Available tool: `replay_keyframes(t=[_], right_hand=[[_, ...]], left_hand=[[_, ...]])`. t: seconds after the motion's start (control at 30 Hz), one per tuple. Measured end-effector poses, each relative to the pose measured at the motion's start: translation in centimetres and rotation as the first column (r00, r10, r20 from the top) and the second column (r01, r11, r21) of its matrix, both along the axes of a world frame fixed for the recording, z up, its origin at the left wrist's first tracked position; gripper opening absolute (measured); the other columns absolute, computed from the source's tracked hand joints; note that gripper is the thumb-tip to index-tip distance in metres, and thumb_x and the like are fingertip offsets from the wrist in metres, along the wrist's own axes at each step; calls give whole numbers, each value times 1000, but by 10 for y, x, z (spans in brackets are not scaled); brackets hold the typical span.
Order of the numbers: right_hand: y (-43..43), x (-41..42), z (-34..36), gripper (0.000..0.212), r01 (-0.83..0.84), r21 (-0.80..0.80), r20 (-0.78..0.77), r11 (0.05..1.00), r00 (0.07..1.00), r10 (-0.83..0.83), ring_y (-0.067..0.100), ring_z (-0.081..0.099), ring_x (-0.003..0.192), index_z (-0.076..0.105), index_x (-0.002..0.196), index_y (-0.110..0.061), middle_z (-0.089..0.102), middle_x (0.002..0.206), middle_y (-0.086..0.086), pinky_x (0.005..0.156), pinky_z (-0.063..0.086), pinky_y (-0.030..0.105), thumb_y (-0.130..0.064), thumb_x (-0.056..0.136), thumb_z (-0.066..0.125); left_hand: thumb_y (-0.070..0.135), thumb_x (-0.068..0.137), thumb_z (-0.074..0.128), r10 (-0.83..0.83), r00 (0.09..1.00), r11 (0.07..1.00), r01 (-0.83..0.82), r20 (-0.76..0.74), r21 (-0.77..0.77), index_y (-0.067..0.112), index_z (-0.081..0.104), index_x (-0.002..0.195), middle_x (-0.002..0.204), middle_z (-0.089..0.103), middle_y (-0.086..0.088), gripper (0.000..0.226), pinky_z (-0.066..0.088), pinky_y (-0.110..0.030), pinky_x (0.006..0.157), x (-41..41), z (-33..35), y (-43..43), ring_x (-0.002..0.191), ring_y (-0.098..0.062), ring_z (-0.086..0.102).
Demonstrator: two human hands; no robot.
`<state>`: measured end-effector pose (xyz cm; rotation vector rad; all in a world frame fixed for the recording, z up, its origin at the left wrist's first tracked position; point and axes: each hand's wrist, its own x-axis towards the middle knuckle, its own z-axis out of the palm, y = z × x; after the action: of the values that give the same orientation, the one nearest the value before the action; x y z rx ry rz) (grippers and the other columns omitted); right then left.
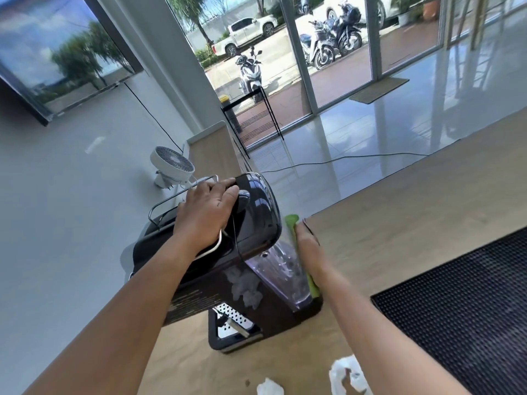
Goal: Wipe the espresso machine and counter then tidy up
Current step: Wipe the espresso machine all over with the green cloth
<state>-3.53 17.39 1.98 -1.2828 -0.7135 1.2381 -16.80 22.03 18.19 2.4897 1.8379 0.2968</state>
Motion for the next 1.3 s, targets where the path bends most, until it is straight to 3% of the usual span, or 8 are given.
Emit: replay_keyframes(t=[0.17, 0.37, 0.53, 0.73, 0.9, 1.0, 1.1, 1.3], right_hand=[[-44, -36, -34, 70, 212, -115, -49, 970, 974, -219, 18, 42, 135, 58, 129, -34, 52, 142, -7, 117, 24, 50, -69, 82, 21], [-59, -52, 18, 41, 286, 217, 100, 933, 945, -313, -26, 24, 112, 32, 124, -53, 22, 123, -43, 106, 2, 7, -44, 88, 14], [-50, -68, -52, 87, 473, -26, 256, 881, 855, -452, 30, 46, 134, 48, 141, -3, 52, 144, 14, 109, 26, 39, -48, 84, 0], [-71, -126, -5, 76, 565, 178, 198, 806, 782, -591, 13, 5, 151, 11, 156, -17, 9, 164, -2, 122, 5, 39, -52, 90, 21], [-50, -101, 9, 57, 509, 518, 323, 688, 629, -708, 18, 24, 148, 29, 153, -13, 31, 159, 4, 120, 15, 35, -29, 98, 36], [-45, -89, -48, 59, 663, 212, 264, 718, 668, -695, 28, 50, 132, 49, 141, -8, 54, 143, 11, 109, 37, 43, -39, 98, 22], [-56, -94, -71, 67, 617, -173, 178, 768, 787, -591, 27, 35, 142, 43, 145, -9, 41, 153, 12, 115, 24, 38, -42, 94, 14], [-65, -109, -25, 87, 497, 131, 272, 858, 814, -513, 7, 6, 148, 14, 157, -17, 12, 160, -11, 119, 1, 25, -65, 85, 7]], left_hand=[[52, 98, 23, -9, 1000, 1000, 9, -25, 6, 45, 40, 138, 139, 40, -2, 44, 22, -48, 108, -1, -2, 3, 134, -25, 30], [52, 98, 22, -4, 1000, 1000, 4, -24, 6, 44, 39, 139, 143, 37, -4, 45, 21, -49, 109, -2, -3, 5, 136, -27, 28], [52, 98, 22, -3, 999, 1000, 3, -39, 3, 42, 39, 139, 144, 36, -7, 46, 22, -51, 110, -4, -4, 4, 137, -29, 27], [44, 101, 23, -4, 998, 1000, 5, -55, 15, 38, 36, 143, 147, 33, -10, 44, 25, -51, 110, -3, -1, 0, 135, -34, 27], [46, 100, 22, 6, 1000, 1000, -6, -20, -1, 39, 37, 142, 146, 34, -12, 45, 24, -51, 111, -7, -2, 6, 133, -35, 29], [52, 99, 21, -23, 999, 1000, 24, -37, 0, 40, 39, 141, 144, 36, -12, 47, 23, -50, 110, -6, -4, 5, 134, -34, 30], [52, 99, 23, -43, 999, 999, 43, -11, 7, 40, 41, 140, 143, 38, -13, 47, 23, -49, 111, -7, -5, 7, 133, -34, 32], [60, 94, 17, -51, 997, 999, 52, -51, 3, 38, 42, 140, 143, 40, -13, 57, 26, -51, 110, -9, -4, 12, 132, -36, 33]])
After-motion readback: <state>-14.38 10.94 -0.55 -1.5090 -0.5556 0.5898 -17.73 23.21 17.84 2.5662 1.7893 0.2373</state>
